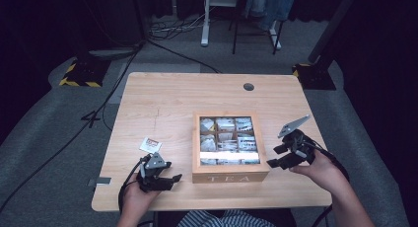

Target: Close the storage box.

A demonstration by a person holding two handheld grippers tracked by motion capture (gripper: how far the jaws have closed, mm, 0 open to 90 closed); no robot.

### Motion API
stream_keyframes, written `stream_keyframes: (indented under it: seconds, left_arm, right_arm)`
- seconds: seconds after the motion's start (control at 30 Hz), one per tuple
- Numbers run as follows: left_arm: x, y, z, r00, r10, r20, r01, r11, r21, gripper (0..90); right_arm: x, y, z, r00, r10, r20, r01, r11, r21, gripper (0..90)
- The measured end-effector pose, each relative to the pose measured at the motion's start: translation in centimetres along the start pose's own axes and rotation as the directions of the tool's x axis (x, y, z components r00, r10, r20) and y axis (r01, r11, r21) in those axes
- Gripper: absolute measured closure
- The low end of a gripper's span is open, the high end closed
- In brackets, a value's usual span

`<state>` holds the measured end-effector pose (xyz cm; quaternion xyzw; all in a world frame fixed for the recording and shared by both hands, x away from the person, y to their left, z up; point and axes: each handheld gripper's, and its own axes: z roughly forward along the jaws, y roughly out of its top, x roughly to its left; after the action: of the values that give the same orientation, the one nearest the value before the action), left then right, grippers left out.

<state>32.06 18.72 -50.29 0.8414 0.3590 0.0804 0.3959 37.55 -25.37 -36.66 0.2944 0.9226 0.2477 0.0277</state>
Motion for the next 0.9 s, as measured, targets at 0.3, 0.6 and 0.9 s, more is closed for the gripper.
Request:
stream_keyframes:
  seconds: [0.3, 0.6, 0.9]
  left_arm:
    - [0.8, -0.1, -0.3, 0.9998, -0.017, -0.008, 0.017, 0.9998, -0.005, 34.6]
    - [1.2, -0.2, -0.4, 0.9993, -0.024, -0.027, 0.024, 0.9997, -0.007, 32.7]
    - [1.2, 0.0, -0.3, 0.9979, 0.009, -0.064, -0.009, 0.9999, 0.009, 32.5]
  right_arm:
    - [-3.9, -1.6, -0.6, 0.9906, 0.081, 0.111, -0.059, 0.981, -0.187, 39.4]
    - [-7.1, -3.4, 0.4, 0.9706, 0.163, 0.177, -0.103, 0.946, -0.308, 40.7]
    - [-9.8, -5.7, 2.5, 0.949, 0.24, 0.205, -0.157, 0.923, -0.351, 42.3]
